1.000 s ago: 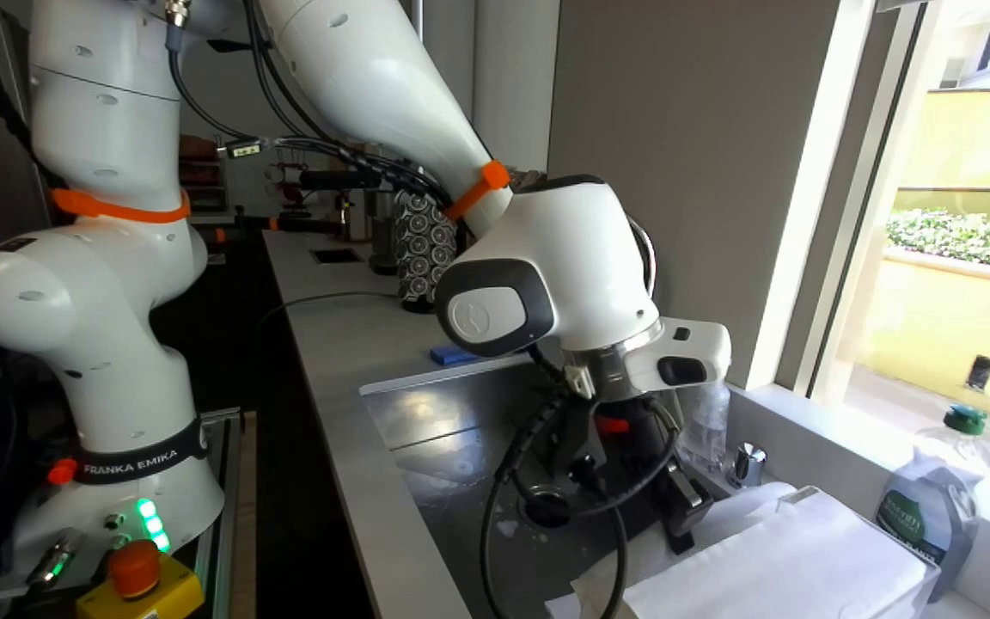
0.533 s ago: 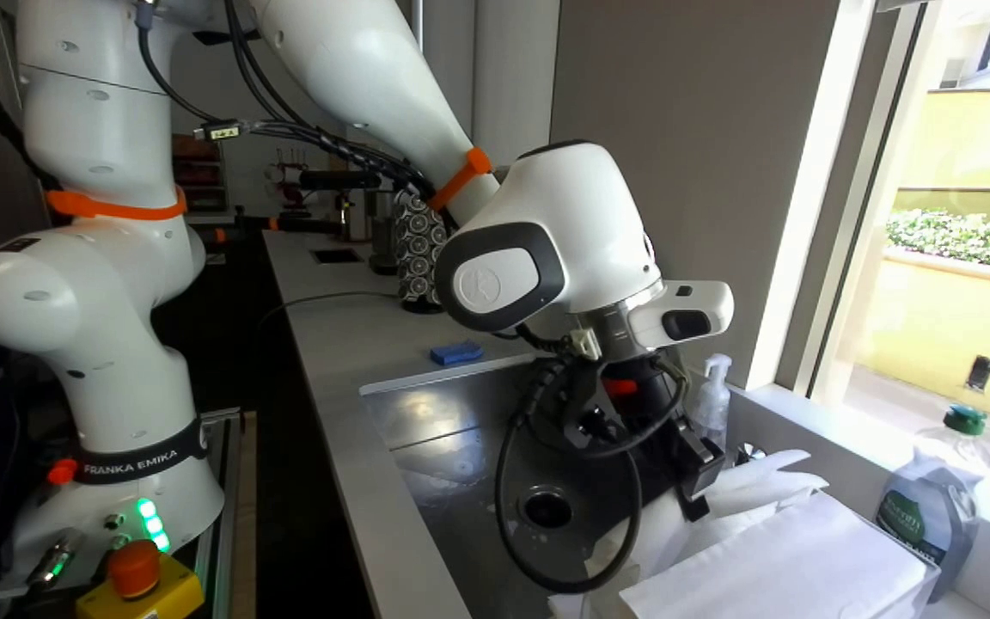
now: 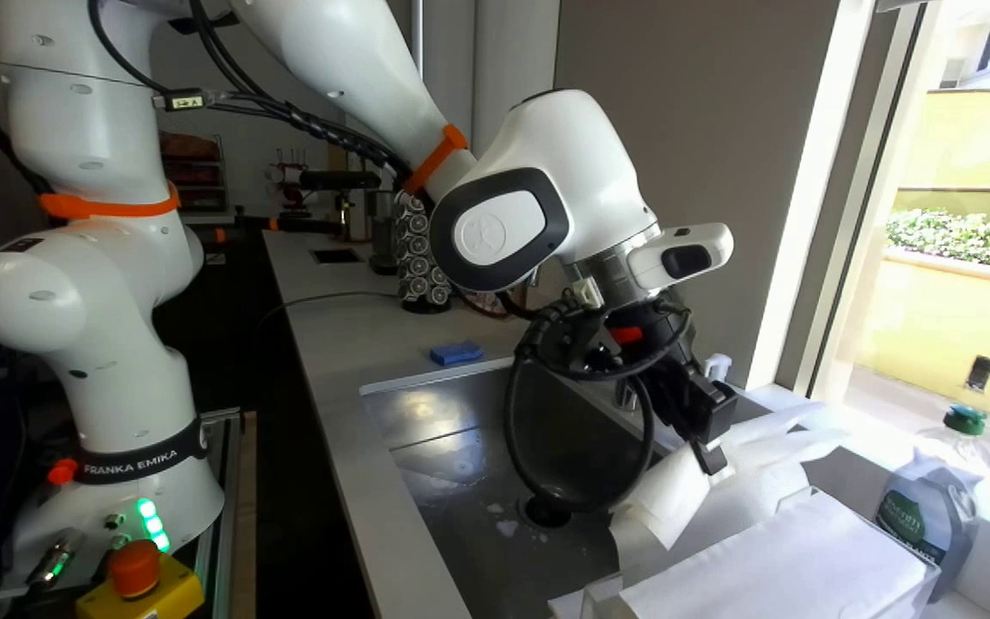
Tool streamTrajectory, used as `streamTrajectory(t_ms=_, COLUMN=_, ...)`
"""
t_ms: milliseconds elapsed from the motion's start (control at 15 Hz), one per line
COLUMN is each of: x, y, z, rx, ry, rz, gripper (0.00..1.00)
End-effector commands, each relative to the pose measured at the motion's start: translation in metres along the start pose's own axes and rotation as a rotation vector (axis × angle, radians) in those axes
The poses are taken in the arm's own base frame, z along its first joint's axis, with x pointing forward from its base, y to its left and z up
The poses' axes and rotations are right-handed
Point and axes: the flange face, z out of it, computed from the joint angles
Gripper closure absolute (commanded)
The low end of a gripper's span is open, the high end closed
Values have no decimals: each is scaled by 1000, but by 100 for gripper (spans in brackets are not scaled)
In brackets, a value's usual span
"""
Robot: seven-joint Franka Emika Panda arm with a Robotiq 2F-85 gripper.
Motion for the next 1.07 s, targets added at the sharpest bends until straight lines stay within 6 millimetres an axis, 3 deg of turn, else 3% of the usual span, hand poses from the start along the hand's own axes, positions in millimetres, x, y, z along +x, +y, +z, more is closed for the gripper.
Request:
streamTrajectory(t_ms=0, x=2, y=-5, z=-24, rx=-4, ry=-8, rz=2, gripper=100)
streamTrajectory(t_ms=333, x=15, y=-11, z=-51, rx=-13, ry=26, rz=-7, gripper=100)
streamTrajectory(t_ms=533, x=23, y=-24, z=-68, rx=16, ry=51, rz=-32, gripper=100)
streamTrajectory(t_ms=733, x=28, y=-54, z=-76, rx=72, ry=61, rz=-75, gripper=100)
streamTrajectory(t_ms=1000, x=28, y=-99, z=-62, rx=170, ry=52, rz=-125, gripper=100)
